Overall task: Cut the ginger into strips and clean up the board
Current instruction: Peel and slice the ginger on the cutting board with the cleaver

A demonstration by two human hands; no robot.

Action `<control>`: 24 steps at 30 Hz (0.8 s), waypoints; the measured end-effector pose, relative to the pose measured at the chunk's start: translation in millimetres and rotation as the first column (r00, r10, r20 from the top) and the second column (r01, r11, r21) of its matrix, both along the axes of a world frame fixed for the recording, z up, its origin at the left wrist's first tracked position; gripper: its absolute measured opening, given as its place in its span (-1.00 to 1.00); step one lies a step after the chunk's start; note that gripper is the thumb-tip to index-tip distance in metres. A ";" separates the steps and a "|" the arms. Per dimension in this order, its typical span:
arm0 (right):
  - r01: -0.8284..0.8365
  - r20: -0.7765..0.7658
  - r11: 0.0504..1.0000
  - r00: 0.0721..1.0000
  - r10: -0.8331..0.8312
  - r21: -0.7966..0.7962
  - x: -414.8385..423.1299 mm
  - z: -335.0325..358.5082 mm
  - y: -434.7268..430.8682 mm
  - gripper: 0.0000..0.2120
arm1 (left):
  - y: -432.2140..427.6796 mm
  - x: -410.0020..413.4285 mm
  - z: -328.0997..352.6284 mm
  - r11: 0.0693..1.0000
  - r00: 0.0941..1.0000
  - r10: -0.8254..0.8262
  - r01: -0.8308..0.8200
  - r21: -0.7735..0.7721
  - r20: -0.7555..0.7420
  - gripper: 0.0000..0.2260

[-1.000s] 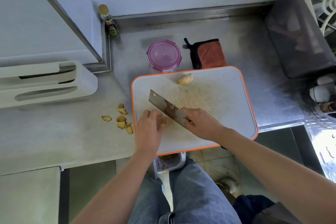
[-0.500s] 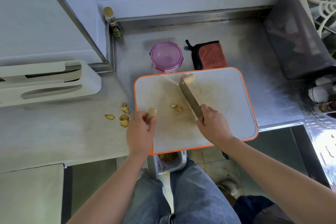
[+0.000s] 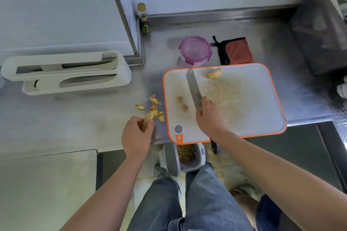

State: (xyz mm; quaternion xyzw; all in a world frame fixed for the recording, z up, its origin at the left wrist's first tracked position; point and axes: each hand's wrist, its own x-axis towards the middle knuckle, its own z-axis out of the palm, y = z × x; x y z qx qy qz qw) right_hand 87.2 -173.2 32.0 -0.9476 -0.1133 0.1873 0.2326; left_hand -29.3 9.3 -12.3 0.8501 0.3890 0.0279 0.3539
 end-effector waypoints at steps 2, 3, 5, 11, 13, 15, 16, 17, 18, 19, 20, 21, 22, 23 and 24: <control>0.049 0.015 0.997 0.999 -0.048 -0.054 -4.3 -0.3 -6.5 -0.89 | 4.8 -6.4 1.7 1.000 1.000 0.004 -0.004 -0.019 -0.005 -0.80; 0.054 0.007 0.994 0.999 -0.054 -0.097 -8.8 -0.6 -7.8 -0.89 | 7.0 -9.3 1.9 1.000 1.000 0.003 -0.004 -0.025 -0.006 -0.80; 0.041 -0.013 0.986 0.999 -0.043 -0.165 -20.7 -3.2 -3.1 -0.86 | 11.2 -15.0 1.3 0.999 1.000 -0.002 0.002 -0.033 -0.004 -0.80; -0.060 -0.055 0.987 0.997 0.052 -0.148 -46.7 -7.2 49.9 -0.78 | 23.8 -28.0 -1.2 0.999 1.000 -0.017 0.017 -0.040 0.001 -0.78; -0.094 -0.060 0.991 0.994 0.089 -0.098 -47.5 -5.6 64.4 -0.79 | 28.1 -32.2 -0.3 0.999 1.000 -0.015 0.016 -0.043 0.010 -0.79; -0.111 -0.044 0.993 0.993 0.109 -0.049 -45.8 -3.7 72.8 -0.81 | 31.5 -35.9 0.4 0.999 1.000 -0.009 0.010 -0.047 0.010 -0.79; -0.099 -0.030 0.995 0.995 0.098 -0.032 -44.2 -2.8 74.2 -0.82 | 33.0 -37.6 0.7 0.999 1.000 -0.004 0.005 -0.049 0.009 -0.79; -0.072 -0.013 0.997 0.997 0.072 -0.023 -42.6 -1.7 73.9 -0.83 | 34.1 -39.0 1.0 0.999 1.000 0.001 0.000 -0.051 0.009 -0.79; -0.034 0.001 0.999 0.999 0.034 -0.025 -41.1 -1.0 72.0 -0.84 | 34.8 -40.4 1.1 0.999 1.000 0.004 -0.004 -0.053 0.008 -0.79; 0.004 0.010 0.999 1.000 -0.003 -0.038 -40.0 -0.9 69.5 -0.84 | 35.3 -41.5 1.4 0.998 1.000 0.007 -0.006 -0.058 0.009 -0.80; 0.031 0.008 0.998 0.999 -0.031 -0.058 -40.0 -1.7 66.9 -0.84 | 35.4 -42.1 1.9 0.998 1.000 0.008 -0.007 -0.063 0.010 -0.80; 0.039 -0.005 0.996 0.999 -0.040 -0.082 -41.6 -2.6 65.4 -0.84 | 35.3 -42.5 1.9 0.998 1.000 0.007 -0.006 -0.068 0.012 -0.80; 0.026 -0.024 0.995 0.999 -0.028 -0.099 -44.4 -3.9 65.4 -0.85 | 34.9 -42.4 2.2 0.998 1.000 0.005 -0.004 -0.069 0.013 -0.80; -0.005 -0.044 0.995 0.999 0.000 -0.101 -48.1 -5.8 66.7 -0.85 | 34.5 -41.6 2.4 0.998 1.000 0.001 0.000 -0.066 0.013 -0.81; -0.041 -0.064 0.995 0.997 0.036 -0.087 -51.4 -7.9 69.2 -0.85 | 34.0 -40.4 2.6 0.998 1.000 -0.003 0.003 -0.062 0.012 -0.81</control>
